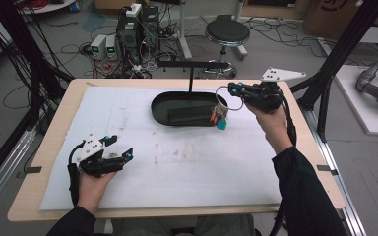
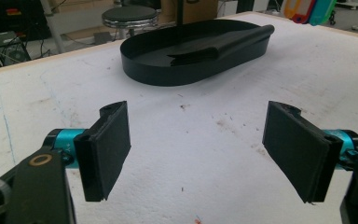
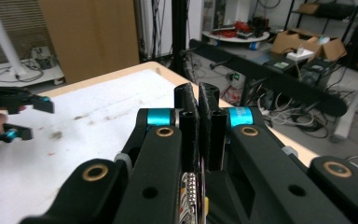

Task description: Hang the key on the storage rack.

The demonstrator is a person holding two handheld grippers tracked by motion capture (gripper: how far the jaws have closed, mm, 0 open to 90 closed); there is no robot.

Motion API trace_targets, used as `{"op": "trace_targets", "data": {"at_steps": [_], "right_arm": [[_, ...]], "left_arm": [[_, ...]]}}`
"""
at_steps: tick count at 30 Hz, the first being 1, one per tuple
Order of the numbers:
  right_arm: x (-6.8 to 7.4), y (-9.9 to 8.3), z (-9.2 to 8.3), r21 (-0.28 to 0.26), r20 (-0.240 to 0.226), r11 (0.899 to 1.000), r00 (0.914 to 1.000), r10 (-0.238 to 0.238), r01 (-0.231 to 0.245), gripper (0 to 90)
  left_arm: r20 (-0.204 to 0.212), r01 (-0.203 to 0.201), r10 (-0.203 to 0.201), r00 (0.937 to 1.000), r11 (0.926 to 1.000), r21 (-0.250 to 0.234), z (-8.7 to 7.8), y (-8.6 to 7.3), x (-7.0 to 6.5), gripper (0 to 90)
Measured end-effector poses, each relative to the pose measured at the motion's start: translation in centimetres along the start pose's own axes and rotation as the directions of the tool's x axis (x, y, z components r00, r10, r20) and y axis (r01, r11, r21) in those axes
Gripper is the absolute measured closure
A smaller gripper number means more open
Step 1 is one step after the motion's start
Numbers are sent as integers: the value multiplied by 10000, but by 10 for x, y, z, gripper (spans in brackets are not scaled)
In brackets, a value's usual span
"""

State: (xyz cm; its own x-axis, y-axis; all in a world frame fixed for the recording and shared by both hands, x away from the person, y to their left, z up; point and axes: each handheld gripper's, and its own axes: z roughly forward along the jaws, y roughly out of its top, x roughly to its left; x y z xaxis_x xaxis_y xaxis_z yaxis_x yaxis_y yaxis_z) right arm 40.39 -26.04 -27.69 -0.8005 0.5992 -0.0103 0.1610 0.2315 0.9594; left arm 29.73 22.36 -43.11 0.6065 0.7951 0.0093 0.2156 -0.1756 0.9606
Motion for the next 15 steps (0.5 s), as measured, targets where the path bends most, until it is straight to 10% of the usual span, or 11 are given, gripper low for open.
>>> {"op": "trace_targets", "data": {"at_steps": [15], "right_arm": [[-21,15,25,-36,519,10000,9986,70,-68,880]], "left_arm": [[51,30,-29,10000,10000,-80,-2,0,0,232]]}}
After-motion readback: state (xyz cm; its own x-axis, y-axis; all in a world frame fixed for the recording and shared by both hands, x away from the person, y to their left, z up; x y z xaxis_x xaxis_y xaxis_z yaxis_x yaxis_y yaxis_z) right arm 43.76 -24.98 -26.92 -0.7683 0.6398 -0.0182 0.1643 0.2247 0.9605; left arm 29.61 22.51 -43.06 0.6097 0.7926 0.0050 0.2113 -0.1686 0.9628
